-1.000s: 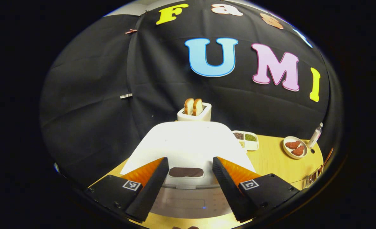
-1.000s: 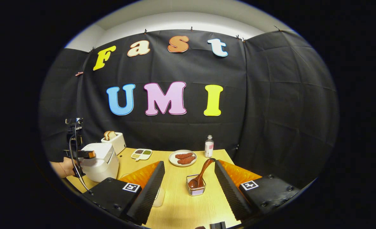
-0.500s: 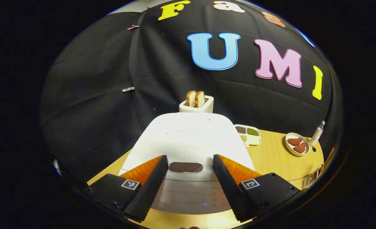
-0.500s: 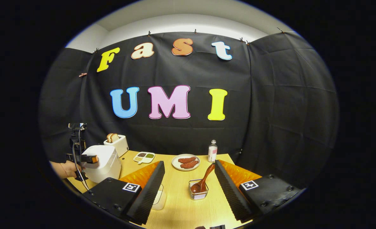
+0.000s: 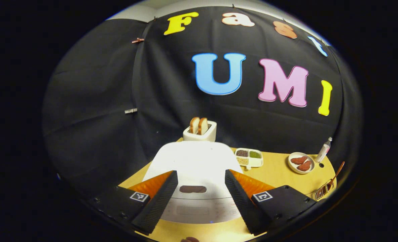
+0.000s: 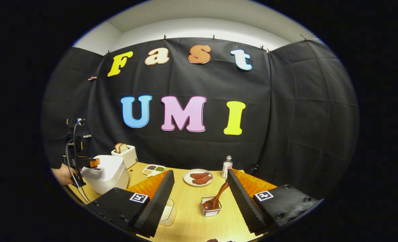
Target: Close the left gripper, press the button to open the rice cooker; take a wooden spoon from the chopstick holder with the right hand, scoop a spoonful of rice and pour it into the rice cooker, then put the wooden spoon back into the chopstick holder.
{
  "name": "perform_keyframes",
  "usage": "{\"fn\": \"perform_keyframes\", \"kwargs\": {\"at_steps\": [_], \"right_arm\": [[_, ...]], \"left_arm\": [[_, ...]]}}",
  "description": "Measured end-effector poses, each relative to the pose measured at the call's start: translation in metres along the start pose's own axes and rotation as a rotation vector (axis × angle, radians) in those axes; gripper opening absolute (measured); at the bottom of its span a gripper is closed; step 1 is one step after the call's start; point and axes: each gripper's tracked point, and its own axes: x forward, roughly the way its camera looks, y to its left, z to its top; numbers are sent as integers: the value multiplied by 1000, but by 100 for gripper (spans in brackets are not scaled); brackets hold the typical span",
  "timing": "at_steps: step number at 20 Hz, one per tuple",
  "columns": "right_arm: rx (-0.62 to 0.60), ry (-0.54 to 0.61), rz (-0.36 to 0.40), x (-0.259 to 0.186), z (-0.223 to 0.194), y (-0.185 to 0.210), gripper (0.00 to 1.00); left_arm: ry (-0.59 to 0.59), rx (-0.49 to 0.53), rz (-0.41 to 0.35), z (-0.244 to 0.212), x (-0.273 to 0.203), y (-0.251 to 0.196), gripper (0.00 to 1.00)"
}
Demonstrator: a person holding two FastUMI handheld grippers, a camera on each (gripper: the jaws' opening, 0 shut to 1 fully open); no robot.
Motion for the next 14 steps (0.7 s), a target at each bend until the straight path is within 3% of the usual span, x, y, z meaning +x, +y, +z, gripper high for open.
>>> {"fn": "perform_keyframes", "kwargs": {"at_steps": [5,14], "right_arm": [[16,-50,-7,2,23,7,98],[3,-106,10,7,48,9,99]], "left_arm": [[-134,42,-132,47,-62,-31,96],[-284,36,-261,99,-158,-63,96]]}}
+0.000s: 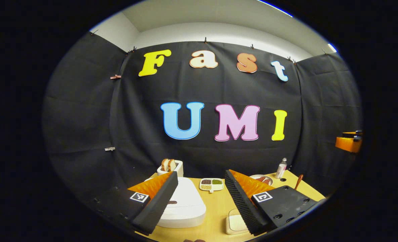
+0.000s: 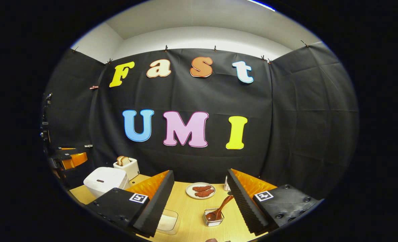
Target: Close the left gripper, press the button to open the rice cooker; take a wooden spoon from the chopstick holder with the right hand, scoop a spoonful of rice and pour it into the rice cooker, then put the wooden spoon back into the chopstick holder.
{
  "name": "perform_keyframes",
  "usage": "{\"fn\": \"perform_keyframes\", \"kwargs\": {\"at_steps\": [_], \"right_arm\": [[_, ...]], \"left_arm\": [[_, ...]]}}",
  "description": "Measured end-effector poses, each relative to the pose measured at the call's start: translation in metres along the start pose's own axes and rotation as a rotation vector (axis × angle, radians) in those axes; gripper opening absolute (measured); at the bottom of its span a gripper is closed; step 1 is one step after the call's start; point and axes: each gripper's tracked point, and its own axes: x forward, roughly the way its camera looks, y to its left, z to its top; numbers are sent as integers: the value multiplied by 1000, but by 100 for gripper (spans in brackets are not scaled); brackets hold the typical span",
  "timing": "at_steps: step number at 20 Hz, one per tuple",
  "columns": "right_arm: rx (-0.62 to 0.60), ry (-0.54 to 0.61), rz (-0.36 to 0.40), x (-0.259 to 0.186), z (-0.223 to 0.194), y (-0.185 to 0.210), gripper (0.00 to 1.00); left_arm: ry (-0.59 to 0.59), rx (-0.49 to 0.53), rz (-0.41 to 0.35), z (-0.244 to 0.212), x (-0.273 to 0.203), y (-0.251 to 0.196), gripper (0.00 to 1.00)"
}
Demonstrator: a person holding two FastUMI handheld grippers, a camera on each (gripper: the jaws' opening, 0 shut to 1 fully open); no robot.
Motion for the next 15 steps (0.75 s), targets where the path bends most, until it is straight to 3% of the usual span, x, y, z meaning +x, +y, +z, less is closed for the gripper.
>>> {"fn": "perform_keyframes", "kwargs": {"at_steps": [6,15], "right_arm": [[-16,-12,12,-2,-1,5,99],[-23,-17,3,-8,-4,0,99]], "left_arm": [[-23,-13,-40,9,-23,-23,96],[-26,5,-42,10,-30,-32,96]]}}
